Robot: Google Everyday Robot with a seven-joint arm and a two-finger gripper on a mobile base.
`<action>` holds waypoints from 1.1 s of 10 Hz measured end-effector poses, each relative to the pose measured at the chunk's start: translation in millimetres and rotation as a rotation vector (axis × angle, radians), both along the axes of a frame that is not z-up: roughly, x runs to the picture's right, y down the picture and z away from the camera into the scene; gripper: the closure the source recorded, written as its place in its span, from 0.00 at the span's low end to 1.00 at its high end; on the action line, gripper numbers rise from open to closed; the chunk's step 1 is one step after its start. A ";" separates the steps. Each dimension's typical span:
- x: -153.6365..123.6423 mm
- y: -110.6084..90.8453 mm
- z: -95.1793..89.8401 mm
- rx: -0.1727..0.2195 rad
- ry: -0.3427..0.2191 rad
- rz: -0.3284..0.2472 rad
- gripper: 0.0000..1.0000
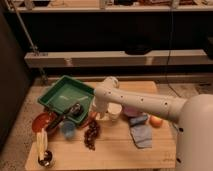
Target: Place pepper in tray
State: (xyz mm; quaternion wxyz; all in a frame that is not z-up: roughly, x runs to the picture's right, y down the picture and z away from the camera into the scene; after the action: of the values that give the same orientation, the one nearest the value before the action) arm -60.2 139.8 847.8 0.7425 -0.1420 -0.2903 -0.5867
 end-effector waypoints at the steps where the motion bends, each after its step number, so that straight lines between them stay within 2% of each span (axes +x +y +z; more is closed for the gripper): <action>1: -3.9 0.0 2.1 0.010 0.001 -0.013 0.48; 4: -15.8 5.2 9.0 0.031 0.031 -0.076 0.46; 6: -15.7 4.0 14.0 0.039 0.039 -0.085 0.31; 7: -18.4 5.2 18.2 0.035 0.045 -0.090 0.27; 11: -5.3 10.0 24.5 0.021 0.082 -0.090 0.27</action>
State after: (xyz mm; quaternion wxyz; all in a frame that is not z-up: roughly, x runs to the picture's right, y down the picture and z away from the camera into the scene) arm -65.6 149.7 872.3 0.7281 -0.1709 -0.2467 -0.6162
